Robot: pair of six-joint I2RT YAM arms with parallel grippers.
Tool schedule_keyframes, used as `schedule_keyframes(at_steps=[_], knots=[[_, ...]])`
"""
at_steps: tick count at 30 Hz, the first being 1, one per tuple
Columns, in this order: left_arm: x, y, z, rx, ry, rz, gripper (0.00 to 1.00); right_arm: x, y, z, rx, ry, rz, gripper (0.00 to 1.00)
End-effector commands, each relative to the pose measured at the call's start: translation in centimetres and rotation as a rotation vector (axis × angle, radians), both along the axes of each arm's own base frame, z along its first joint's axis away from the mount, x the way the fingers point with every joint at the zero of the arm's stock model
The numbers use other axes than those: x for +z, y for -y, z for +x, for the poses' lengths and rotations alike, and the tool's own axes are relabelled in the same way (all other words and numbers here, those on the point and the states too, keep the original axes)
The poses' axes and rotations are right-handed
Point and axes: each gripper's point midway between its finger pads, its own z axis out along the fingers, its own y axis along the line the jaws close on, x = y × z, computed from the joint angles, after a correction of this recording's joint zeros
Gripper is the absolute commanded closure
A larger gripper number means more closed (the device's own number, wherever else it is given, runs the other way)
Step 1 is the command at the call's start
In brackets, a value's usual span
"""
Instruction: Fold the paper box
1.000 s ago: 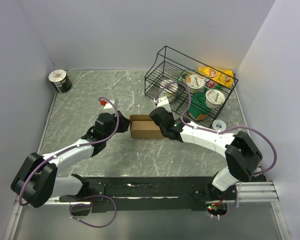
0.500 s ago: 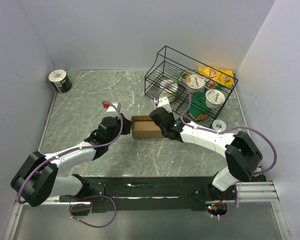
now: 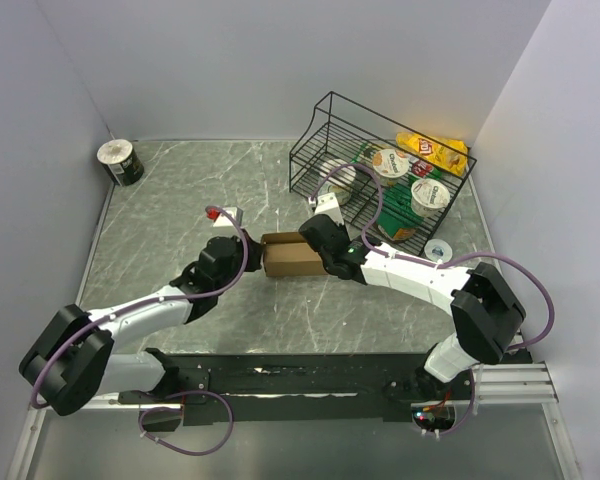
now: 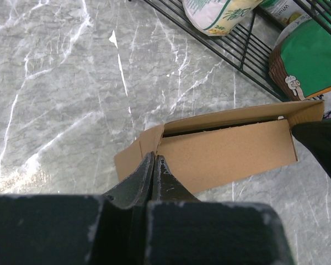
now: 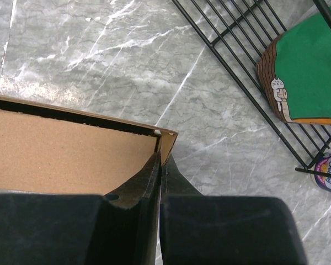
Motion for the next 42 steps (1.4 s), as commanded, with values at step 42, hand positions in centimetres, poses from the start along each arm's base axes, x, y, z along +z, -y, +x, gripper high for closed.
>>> schedule_keyframes(at_steps=[42], knots=[[-9.3, -1.6, -4.9, -0.040, -0.237, 0.186, 0.99, 3.0, -1.3, -0.5, 0.037, 0.021, 0.088, 0.93]])
